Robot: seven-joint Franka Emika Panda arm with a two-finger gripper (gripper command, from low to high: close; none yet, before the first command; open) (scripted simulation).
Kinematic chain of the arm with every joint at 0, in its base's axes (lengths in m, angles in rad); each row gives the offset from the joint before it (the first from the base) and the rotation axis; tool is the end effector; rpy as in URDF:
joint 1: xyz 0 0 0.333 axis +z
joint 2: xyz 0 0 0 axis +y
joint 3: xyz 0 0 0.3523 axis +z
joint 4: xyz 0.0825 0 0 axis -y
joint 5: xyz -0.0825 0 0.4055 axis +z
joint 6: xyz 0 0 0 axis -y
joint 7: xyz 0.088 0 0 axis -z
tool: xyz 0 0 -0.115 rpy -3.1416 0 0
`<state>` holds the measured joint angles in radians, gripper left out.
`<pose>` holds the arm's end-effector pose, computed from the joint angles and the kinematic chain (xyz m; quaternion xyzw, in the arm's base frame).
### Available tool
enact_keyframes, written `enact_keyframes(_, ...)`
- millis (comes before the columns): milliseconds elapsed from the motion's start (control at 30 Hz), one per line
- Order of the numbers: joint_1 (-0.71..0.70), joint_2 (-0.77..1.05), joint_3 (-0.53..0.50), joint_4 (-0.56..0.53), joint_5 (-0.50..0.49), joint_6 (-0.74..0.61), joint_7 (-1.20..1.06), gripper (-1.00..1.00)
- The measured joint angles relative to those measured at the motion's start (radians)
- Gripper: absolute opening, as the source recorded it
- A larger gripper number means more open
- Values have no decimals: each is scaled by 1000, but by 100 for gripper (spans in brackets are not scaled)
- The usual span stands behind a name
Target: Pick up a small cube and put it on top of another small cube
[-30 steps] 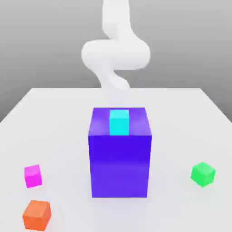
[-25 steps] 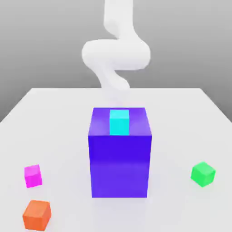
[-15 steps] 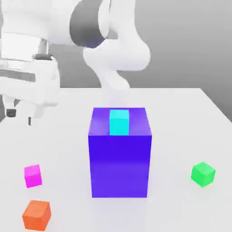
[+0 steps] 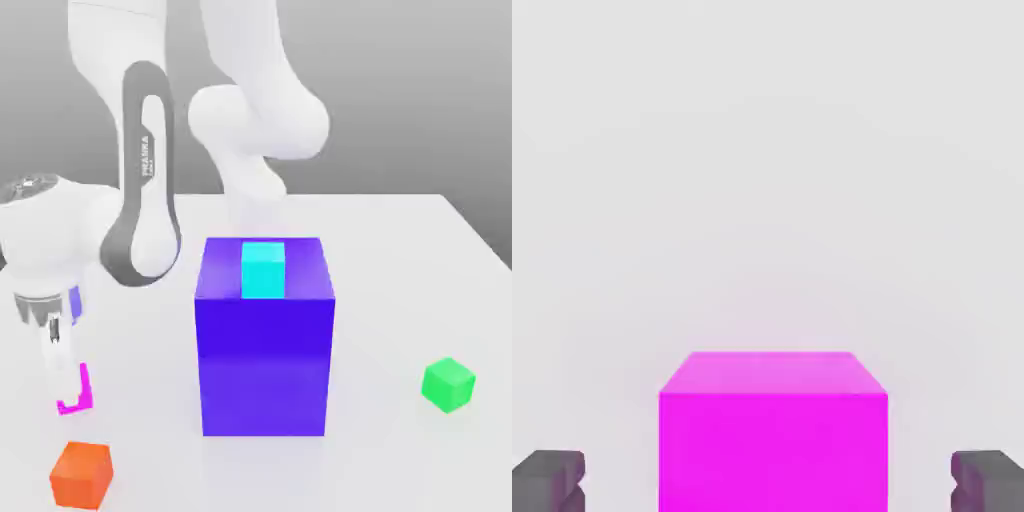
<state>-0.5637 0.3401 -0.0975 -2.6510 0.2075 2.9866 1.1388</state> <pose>0.3234 -0.2749 0.1346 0.5405 -0.8413 0.0002 0.0003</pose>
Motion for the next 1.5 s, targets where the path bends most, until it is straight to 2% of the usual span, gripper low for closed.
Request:
enact_keyframes(200, -3, 0, 2, 0, -4, 1, 4, -100)
enact_keyframes(400, 48, -191, -72, -37, -122, -148, 91, -100)
enact_keyframes(600, 185, -249, 84, 2, -127, -192, -90, -100)
enact_keyframes(833, 468, -298, 268, 36, -104, -235, -389, -100)
enact_keyframes(1033, 658, -336, 387, 22, -114, -276, -593, -100)
enact_keyframes(1300, 950, -372, 476, -14, -163, -328, -813, -100)
enact_keyframes(1500, 923, -283, 465, -23, -269, -254, -754, -100)
